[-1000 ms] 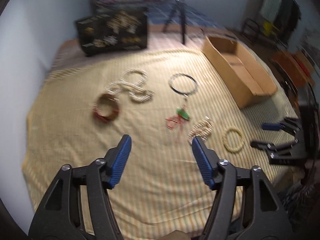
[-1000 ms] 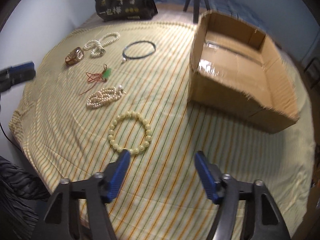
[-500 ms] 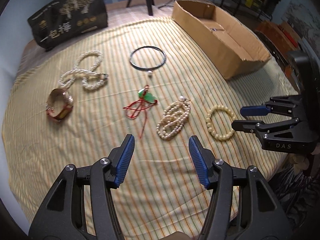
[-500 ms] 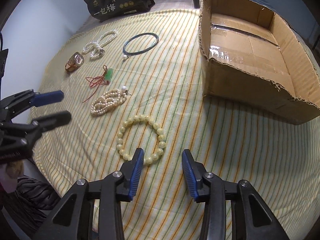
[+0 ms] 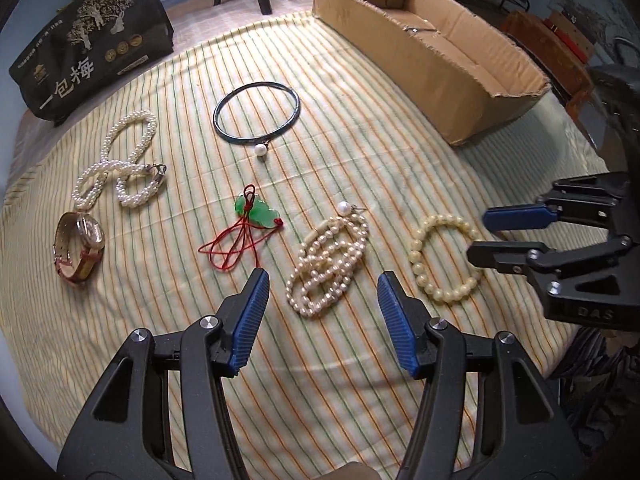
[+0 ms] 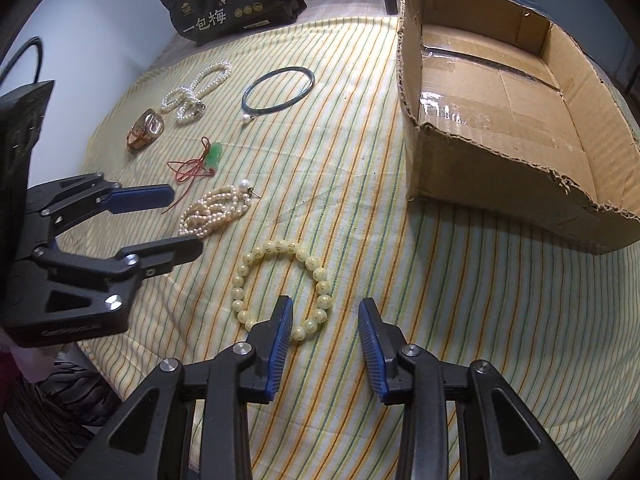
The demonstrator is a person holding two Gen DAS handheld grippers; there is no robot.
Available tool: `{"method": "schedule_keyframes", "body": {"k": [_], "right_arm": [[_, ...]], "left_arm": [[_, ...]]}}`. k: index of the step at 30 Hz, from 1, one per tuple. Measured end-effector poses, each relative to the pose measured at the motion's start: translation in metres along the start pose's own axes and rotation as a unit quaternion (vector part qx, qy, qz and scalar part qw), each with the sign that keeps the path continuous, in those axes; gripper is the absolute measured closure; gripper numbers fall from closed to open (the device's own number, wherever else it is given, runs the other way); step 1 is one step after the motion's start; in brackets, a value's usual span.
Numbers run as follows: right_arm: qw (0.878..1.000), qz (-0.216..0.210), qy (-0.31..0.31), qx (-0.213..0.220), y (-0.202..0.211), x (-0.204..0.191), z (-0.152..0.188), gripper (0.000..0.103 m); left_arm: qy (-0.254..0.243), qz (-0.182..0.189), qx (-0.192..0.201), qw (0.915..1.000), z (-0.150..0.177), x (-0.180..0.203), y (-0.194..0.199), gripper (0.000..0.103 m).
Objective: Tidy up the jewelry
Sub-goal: 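Move both tools toward the pearl strand and cream bead bracelet, then grasp the pearl strand with the left tool while the right tool grasps the cream bead bracelet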
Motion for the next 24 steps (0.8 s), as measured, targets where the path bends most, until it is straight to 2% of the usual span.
{"method": "schedule_keyframes", "body": {"k": [9,16,18,21,24], "right_arm": [[1.0,0.008,0.013,-0.003,-0.006,-0.003,-0.002,0.068],[0.998,0.033,0.046,-0.004,-0.013,-0.014,-0.001,0.068],[0.998,0.038,0.051,-0.003,-0.014,-0.015,-0.001,0.07],[0.997,0.045,0.058,0.0,-0.014,-0.016,-0.001,0.075],[0.998,0.04,0.056,0.005,-0.013,-0.016,-0.002,0.086]], "left_arm": [[-0.004,0.004,-0.015,0.9999,-0.005,-0.002,-0.027,0.044],[-0.002,0.002,-0.014,0.9999,-0.012,-0.005,-0.038,0.045],[-0.006,-0.001,-0.013,0.9999,-0.012,-0.006,-0.038,0.05],[-0.006,0.003,-0.013,0.9999,-0.01,-0.005,-0.035,0.063],[-0.003,0.007,-0.013,0.9999,-0.01,-0.007,-0.035,0.077]]}}
Point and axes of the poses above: each gripper's, at about its wrist camera, not at the fingertips, and y roughly against the way its jaws point, x to its right, z to its underside, the point moved 6 cm from there along -y, roughly the way its jaws point, and after that the axes turned 8 degrees about x, right-handed, at the moved point
